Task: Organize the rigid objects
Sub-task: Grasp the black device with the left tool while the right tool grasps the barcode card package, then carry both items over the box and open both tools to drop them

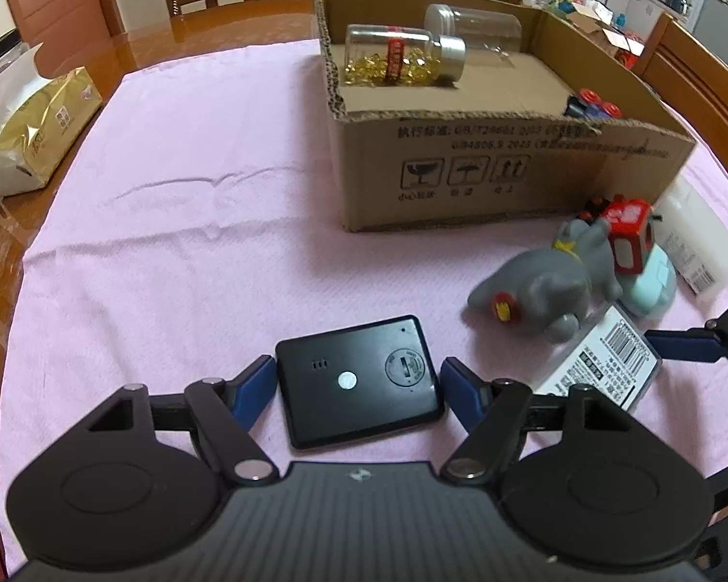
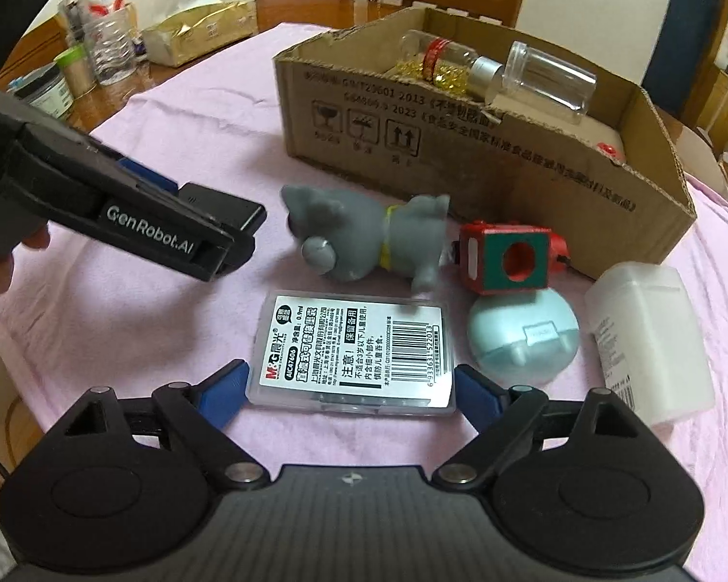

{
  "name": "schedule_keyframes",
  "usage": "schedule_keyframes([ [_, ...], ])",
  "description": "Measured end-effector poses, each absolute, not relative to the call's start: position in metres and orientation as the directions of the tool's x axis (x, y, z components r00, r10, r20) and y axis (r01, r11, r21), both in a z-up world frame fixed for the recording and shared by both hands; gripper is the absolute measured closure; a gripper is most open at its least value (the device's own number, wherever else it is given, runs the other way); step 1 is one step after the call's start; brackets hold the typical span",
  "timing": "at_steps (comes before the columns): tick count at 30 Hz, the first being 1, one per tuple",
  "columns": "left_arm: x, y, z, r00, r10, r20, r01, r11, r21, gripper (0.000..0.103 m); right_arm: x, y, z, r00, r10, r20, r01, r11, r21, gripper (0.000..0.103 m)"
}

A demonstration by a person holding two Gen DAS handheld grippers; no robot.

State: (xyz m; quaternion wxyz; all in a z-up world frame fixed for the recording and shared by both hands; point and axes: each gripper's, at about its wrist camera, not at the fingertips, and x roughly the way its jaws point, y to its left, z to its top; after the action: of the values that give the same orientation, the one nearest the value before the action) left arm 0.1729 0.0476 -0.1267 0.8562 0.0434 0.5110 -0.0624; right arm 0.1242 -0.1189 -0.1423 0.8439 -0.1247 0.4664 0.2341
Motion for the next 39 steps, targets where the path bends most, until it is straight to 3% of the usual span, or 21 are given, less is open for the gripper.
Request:
schedule_keyframes([
  [5,0.161,0.047,-0.125,0.459,-0.058,-0.887,0.161,0.987,0.019,0.029,0.112,-0.128,-0.140,0.419,0.274,-0.865,-0.533,0.846,0.010,0.010],
  [9,0.160,0.045,-0.124,0.450,-0.043,-0.892,0.132,0.991,0.019,0.028,0.109,-0.130,-0.141,0.408,0.271,-0.872,-0.538,0.843,0.010,0.004],
  [18,0.156,0.042,-0.125,0.444,-0.024,-0.896,0.094,0.995,0.020,0.021,0.115,-0.120,-0.143,0.428,0.276,-0.861,-0.534,0.845,0.005,0.007],
  [25,0.158,0.038,-0.125,0.445,-0.023,-0.895,0.079,0.997,0.013,0.023,0.116,-0.123,-0.140,0.424,0.281,-0.861,-0.544,0.839,0.006,0.011],
  [27,0.158,0.039,-0.123,0.451,-0.021,-0.892,0.076,0.997,0.015,0.034,0.117,-0.122,-0.140,0.423,0.280,-0.862,-0.545,0.839,0.005,0.011],
  [39,0.160,0.041,-0.121,0.431,-0.073,-0.899,0.145,0.989,-0.011,0.034,0.118,-0.125,-0.137,0.401,0.289,-0.869,-0.545,0.838,0.027,0.011],
])
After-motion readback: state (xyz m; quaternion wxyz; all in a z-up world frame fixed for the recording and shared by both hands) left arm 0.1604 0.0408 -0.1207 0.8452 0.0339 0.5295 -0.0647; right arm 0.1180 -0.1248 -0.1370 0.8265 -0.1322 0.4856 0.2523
